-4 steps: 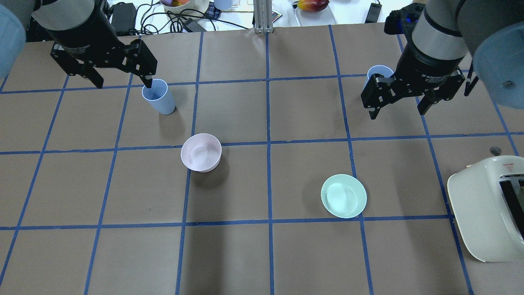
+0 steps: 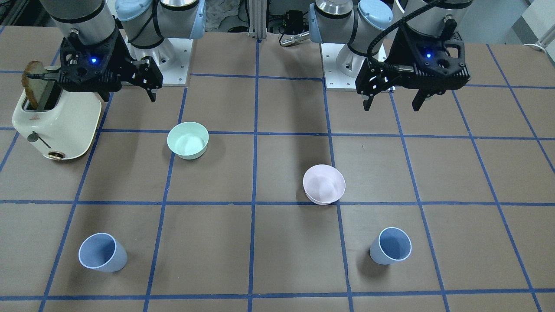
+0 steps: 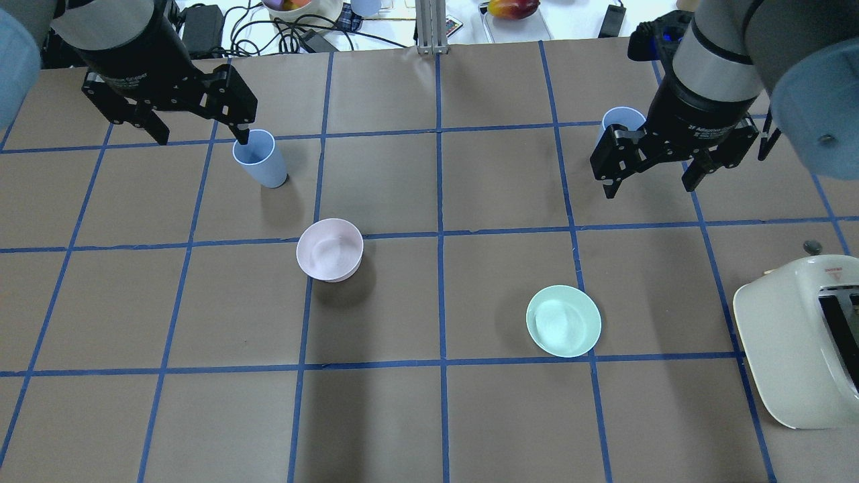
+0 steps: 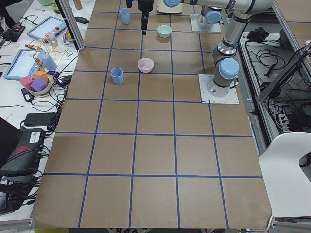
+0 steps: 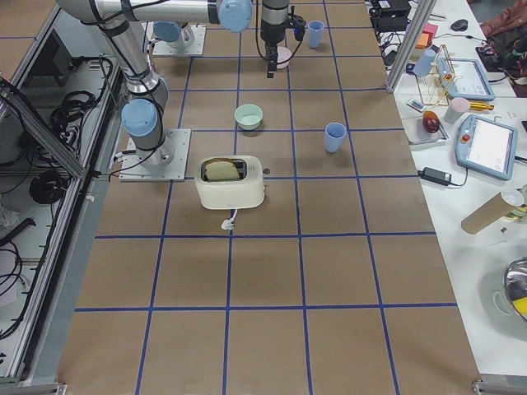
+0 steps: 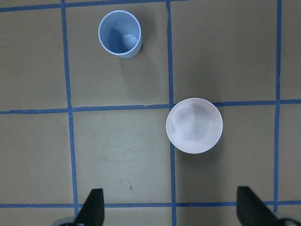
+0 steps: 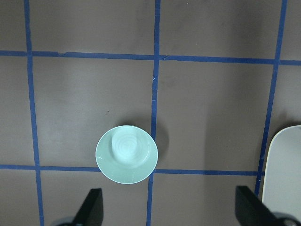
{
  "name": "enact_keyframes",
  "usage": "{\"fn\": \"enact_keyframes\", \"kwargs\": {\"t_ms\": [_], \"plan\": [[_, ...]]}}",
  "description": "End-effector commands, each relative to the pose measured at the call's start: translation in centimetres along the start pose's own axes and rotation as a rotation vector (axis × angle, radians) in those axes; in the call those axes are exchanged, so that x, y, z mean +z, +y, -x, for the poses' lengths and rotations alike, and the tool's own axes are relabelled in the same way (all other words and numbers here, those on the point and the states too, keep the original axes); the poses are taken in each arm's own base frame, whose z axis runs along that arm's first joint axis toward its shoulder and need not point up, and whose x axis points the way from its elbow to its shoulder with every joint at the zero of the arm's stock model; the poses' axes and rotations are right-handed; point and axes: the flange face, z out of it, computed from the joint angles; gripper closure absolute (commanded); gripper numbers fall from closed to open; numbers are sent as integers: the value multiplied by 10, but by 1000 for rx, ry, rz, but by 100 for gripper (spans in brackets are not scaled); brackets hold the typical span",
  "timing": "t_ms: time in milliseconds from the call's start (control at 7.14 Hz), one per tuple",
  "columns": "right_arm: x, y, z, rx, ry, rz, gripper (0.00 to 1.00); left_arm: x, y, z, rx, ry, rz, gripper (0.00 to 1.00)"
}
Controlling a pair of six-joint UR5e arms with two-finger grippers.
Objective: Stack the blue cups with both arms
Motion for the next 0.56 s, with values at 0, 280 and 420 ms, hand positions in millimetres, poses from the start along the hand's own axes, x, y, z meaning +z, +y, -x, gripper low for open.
{"fn": "enact_keyframes", "kwargs": {"t_ms": [0, 280, 420], "plan": [[4, 0, 0, 0, 1, 5, 0, 0, 1, 0, 0, 0, 0, 0], [6, 1, 1, -3, 1, 10, 0, -7, 5, 0, 7, 1, -12, 0], [5, 0, 0, 0, 0, 1, 0, -8, 6, 0, 7, 2, -12, 0]]}}
